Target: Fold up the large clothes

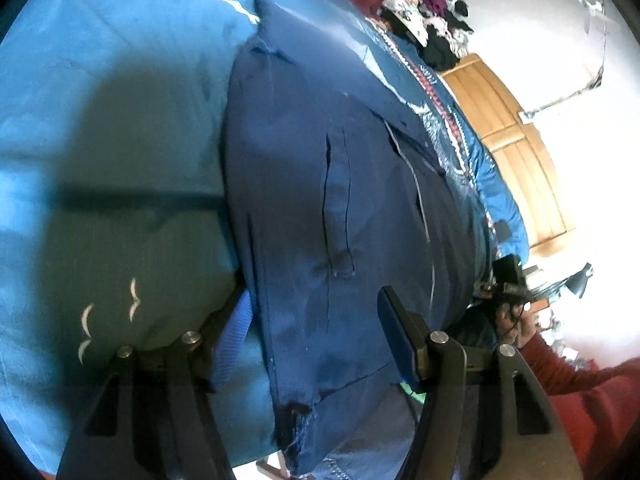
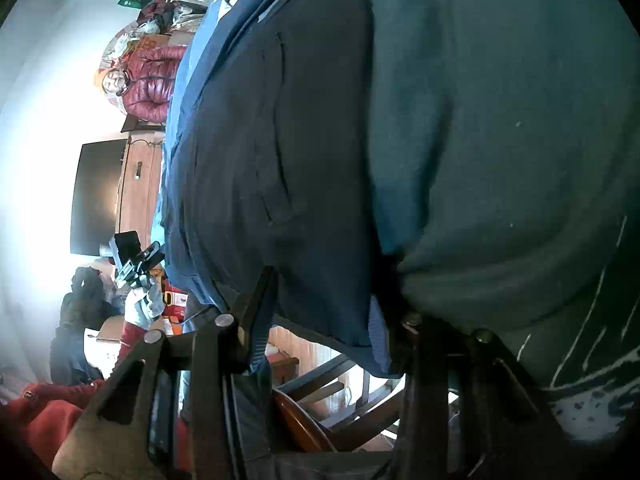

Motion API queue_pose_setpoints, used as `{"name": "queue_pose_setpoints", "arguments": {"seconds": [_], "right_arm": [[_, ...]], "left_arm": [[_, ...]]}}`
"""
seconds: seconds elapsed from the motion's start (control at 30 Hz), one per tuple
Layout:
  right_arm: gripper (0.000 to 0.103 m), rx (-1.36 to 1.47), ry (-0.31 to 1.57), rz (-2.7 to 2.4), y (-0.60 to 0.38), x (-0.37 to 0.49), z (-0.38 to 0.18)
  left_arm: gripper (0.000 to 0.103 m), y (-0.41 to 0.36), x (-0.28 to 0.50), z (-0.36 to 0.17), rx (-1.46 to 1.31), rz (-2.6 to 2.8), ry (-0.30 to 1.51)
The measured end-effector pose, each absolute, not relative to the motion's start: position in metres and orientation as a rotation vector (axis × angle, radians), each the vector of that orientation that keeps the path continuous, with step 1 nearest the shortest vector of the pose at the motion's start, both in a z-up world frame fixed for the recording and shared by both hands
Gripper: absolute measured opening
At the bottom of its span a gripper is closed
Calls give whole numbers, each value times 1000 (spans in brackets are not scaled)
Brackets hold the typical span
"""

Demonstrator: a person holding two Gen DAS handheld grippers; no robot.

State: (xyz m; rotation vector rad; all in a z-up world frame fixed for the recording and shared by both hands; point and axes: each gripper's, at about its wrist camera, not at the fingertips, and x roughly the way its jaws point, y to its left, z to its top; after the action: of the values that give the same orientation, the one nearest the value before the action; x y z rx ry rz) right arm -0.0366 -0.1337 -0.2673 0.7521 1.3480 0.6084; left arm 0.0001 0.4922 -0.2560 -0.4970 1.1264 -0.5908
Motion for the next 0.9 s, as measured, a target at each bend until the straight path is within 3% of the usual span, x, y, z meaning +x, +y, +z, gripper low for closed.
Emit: {"name": "queue_pose_setpoints", "arguments": {"seconds": [0.03, 0.1, 0.17, 0.3, 0.33, 0.4, 0.43, 0.63, 0.9], "right_arm": [[42, 749, 1346, 607, -133, -37, -266], [41, 738, 1341, 603, -134, -40, -264], [41, 726, 1335, 604, -134, -42, -261], [41, 705, 1339, 586, -130, -42, -265], [38, 695, 1337, 577, -128, -42, -264], [6, 679, 1301, 565, -124, -46, -250], [5, 700, 1272, 576, -124, -49, -241], [3, 881, 1051, 693, -139, -47, -165], [2, 925, 945, 739, -168, 107, -114]], "left_arm": [[62, 488, -1, -256, -476, -602, 1131], [47, 479, -4, -258, -448, -625, 1143], [38, 481, -5, -261, -446, -611, 1143], [39, 481, -2, -269, -442, -587, 1150], [39, 479, -1, -270, -431, -587, 1148], [31, 475, -2, -266, -421, -571, 1141], [4, 476, -3, -261, -455, -574, 1128], [5, 490, -4, -191, -735, -667, 860], [5, 490, 140, -138, -868, -668, 659]]}}
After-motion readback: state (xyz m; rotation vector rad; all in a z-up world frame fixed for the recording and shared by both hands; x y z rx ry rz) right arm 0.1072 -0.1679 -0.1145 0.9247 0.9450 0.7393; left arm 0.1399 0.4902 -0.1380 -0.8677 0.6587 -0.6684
